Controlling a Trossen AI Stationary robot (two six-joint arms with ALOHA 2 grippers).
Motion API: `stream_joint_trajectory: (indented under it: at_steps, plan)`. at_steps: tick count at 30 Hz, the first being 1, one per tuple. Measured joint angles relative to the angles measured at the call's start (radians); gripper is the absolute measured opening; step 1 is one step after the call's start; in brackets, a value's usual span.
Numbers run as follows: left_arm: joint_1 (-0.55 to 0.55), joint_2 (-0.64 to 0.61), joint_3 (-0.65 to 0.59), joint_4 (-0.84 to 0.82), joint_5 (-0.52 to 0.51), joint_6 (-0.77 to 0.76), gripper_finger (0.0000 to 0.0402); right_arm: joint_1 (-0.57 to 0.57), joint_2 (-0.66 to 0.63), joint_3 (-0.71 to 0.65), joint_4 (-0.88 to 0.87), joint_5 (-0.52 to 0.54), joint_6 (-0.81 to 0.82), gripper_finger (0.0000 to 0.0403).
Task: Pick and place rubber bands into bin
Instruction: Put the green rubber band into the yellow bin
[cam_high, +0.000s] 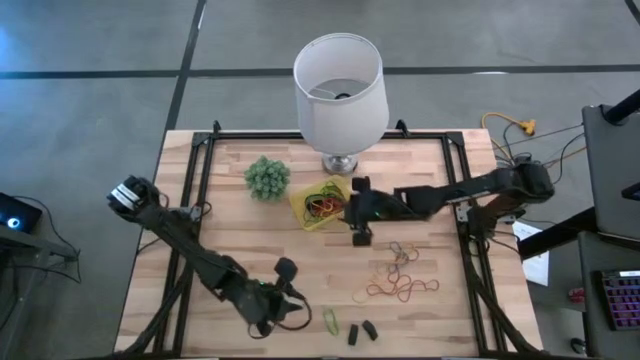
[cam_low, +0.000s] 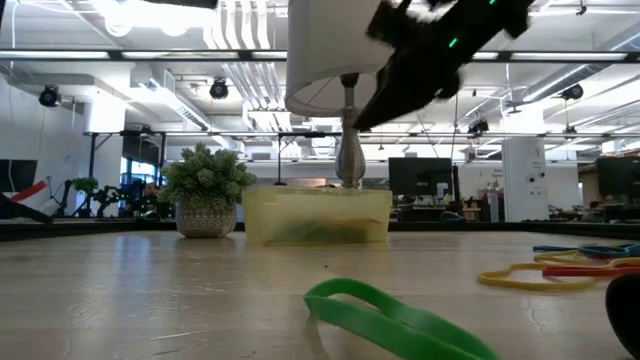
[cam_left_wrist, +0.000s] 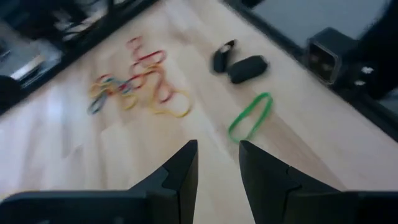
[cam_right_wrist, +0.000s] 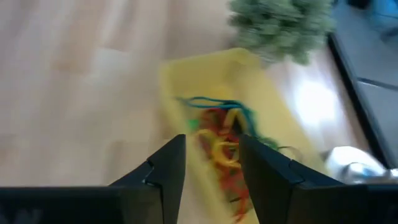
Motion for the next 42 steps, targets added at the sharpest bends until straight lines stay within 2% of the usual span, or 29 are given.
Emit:
stream_joint_trajectory:
  at_steps: [3, 8, 12, 15, 19, 26, 34, 42]
  plan:
    - [0.038, 0.037, 0.0, 0.037, 0.098, 0.053, 0.0101, 0.084, -0.059, 0.0, -0.073, 0.0, 0.062, 0.0138]
    - [0.096, 0.1, 0.008, 0.063, 0.179, 0.09, 0.0101, 0.215, -0.146, -0.005, -0.151, 0.0, 0.173, 0.0132]
    - [0.131, 0.165, 0.021, 0.14, 0.293, 0.098, 0.0101, 0.31, -0.181, -0.01, -0.175, 0.009, 0.24, 0.0133]
    - [0.144, 0.222, 0.045, 0.163, 0.333, 0.097, 0.0101, 0.365, -0.191, -0.011, -0.18, 0.036, 0.277, 0.0134]
    - [0.154, 0.3, 0.097, 0.163, 0.337, 0.076, 0.0101, 0.422, -0.185, -0.013, -0.203, 0.116, 0.321, 0.013]
    - [0.171, 0.403, 0.198, 0.128, 0.336, -0.044, 0.0101, 0.477, -0.177, -0.026, -0.241, 0.143, 0.402, 0.012]
    - [0.185, 0.417, 0.231, 0.075, 0.335, -0.173, 0.0101, 0.508, -0.177, -0.057, -0.229, 0.15, 0.45, 0.011]
    - [0.19, 0.417, 0.229, 0.075, 0.335, -0.204, 0.0101, 0.514, -0.176, -0.113, -0.173, 0.172, 0.479, 0.0101]
